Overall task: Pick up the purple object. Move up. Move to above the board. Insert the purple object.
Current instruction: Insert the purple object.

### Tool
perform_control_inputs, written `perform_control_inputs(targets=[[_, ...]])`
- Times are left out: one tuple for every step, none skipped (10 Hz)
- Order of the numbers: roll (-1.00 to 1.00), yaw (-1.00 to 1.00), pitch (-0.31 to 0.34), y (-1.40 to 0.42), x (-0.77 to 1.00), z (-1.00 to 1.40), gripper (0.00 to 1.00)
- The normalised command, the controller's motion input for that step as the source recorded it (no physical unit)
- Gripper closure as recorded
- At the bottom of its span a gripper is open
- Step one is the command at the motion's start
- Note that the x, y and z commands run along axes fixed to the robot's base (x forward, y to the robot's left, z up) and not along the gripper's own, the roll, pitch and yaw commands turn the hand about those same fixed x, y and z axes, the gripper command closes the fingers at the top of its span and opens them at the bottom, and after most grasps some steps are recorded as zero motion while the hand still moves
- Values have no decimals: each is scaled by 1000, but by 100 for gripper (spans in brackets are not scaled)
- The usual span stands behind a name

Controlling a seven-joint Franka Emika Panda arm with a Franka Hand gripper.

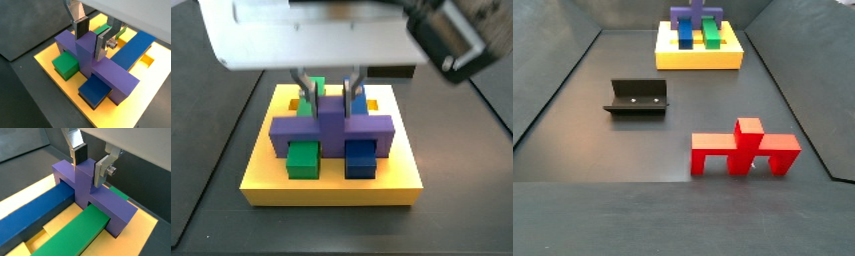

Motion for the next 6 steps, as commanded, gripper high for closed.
perform_control_inputs(targets=[[-111,0,-41,0,0,-300,100],[-64,0,-60,86,-17,-394,100],[-69,0,-50,51,-11,-289,100],[-66,0,-34,23,-9,-229,100],[-80,0,-41,0,0,-200,100],[0,0,0,0,0,0,100]])
